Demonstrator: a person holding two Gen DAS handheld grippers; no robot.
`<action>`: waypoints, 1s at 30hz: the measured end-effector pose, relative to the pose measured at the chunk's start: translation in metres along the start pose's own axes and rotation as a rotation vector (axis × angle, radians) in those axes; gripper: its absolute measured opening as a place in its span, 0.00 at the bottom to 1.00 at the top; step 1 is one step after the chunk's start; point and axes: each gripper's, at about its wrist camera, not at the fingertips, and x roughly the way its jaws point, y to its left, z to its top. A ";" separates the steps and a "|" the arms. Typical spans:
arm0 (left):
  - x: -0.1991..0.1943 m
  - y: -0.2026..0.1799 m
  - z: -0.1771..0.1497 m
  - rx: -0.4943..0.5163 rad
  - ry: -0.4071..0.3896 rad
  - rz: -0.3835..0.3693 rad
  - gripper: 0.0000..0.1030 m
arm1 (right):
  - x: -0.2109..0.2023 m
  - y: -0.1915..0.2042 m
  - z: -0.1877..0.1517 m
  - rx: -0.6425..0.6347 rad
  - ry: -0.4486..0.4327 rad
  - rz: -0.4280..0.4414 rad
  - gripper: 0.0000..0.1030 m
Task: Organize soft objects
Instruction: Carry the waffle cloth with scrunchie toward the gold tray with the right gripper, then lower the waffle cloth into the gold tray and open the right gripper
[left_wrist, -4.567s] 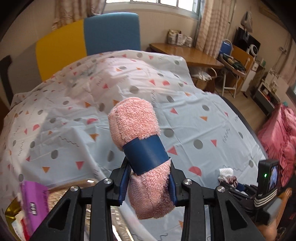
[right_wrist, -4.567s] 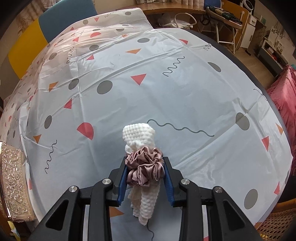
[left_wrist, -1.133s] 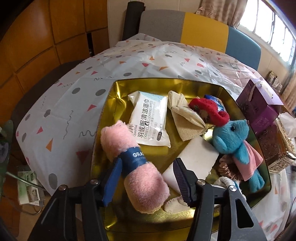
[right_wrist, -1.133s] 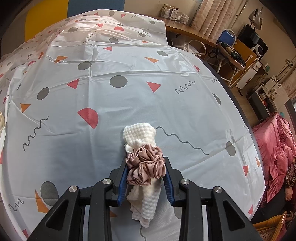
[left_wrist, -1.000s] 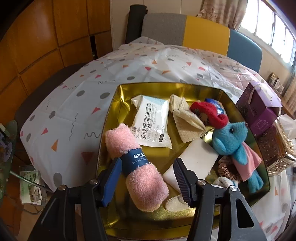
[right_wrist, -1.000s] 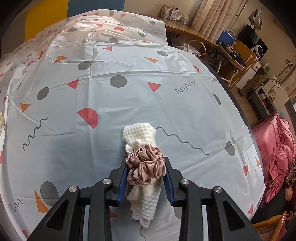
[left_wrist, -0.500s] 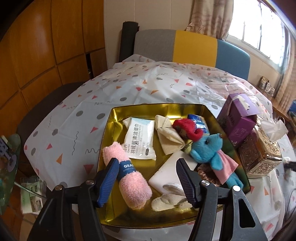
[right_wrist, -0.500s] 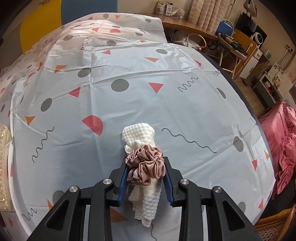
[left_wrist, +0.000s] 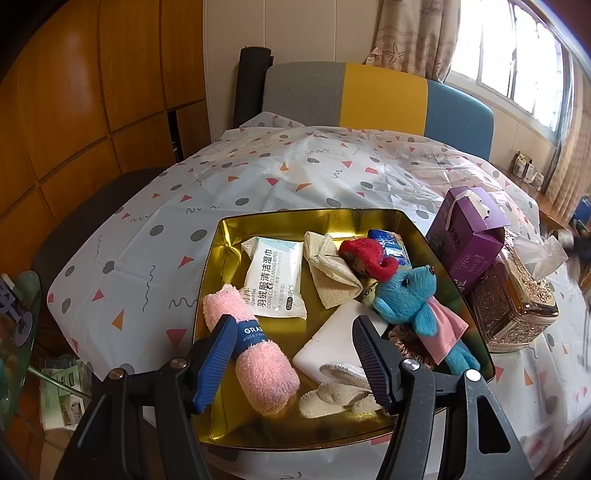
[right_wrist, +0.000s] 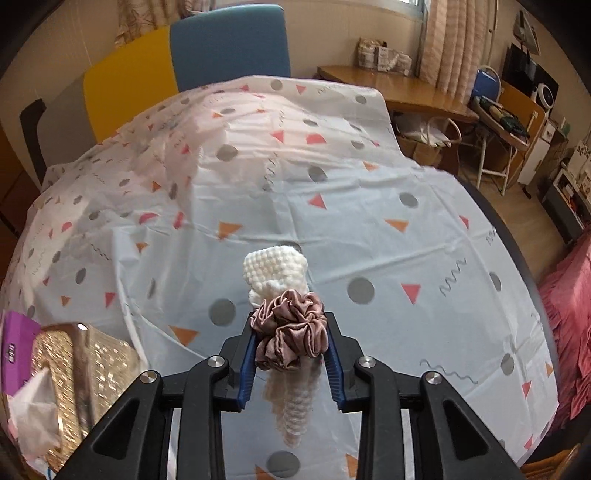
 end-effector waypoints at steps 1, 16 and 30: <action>0.000 0.000 0.000 0.001 -0.001 0.000 0.64 | -0.008 0.012 0.011 -0.020 -0.023 0.007 0.31; -0.003 0.014 -0.004 -0.022 -0.008 0.032 0.64 | -0.137 0.250 0.016 -0.471 -0.265 0.305 0.31; -0.011 0.027 -0.004 -0.056 -0.035 0.061 0.67 | -0.106 0.340 -0.136 -0.611 0.000 0.596 0.31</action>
